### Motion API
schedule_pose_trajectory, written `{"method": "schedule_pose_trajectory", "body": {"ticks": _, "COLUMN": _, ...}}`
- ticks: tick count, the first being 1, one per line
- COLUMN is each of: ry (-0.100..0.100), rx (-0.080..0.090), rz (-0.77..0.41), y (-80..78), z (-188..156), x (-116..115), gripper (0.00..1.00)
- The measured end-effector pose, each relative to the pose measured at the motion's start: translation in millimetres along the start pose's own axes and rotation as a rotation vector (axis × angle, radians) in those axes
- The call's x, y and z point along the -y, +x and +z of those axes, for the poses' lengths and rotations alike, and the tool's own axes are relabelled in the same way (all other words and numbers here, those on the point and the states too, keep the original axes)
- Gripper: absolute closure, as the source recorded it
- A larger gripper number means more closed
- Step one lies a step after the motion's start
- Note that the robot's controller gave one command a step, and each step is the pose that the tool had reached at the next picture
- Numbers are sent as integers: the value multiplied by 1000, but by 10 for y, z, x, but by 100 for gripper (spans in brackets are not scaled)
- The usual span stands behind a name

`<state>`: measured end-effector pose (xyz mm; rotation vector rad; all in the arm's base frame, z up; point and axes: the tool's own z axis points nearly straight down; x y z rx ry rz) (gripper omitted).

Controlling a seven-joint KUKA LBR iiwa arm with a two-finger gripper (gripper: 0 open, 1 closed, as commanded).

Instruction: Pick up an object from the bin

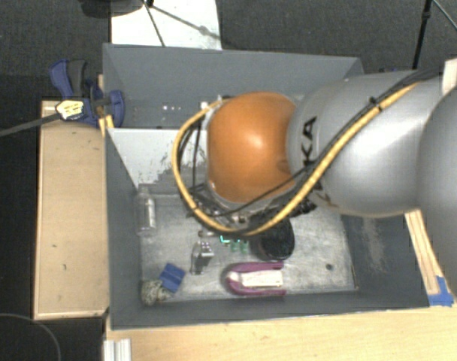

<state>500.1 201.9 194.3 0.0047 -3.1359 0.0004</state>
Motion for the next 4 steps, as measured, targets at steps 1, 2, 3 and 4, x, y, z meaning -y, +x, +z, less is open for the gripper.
{"method": "schedule_pose_trajectory", "body": {"ticks": 1, "ry": -5, "rx": 23, "rz": -119, "y": 175, "z": 1236, "x": -22, "gripper": 0}}
{"method": "schedule_pose_trajectory", "body": {"ticks": 2, "ry": -2, "rx": 8, "rz": -115, "y": 217, "z": 1234, "x": -20, "gripper": 100}}
{"method": "schedule_pose_trajectory", "body": {"ticks": 3, "ry": -4, "rx": 14, "rz": -85, "y": 204, "z": 404, "x": -10, "gripper": 100}}
{"method": "schedule_pose_trajectory", "body": {"ticks": 4, "ry": -1, "rx": 15, "rz": -241, "y": 101, "z": -482, "x": 95, "gripper": 100}}
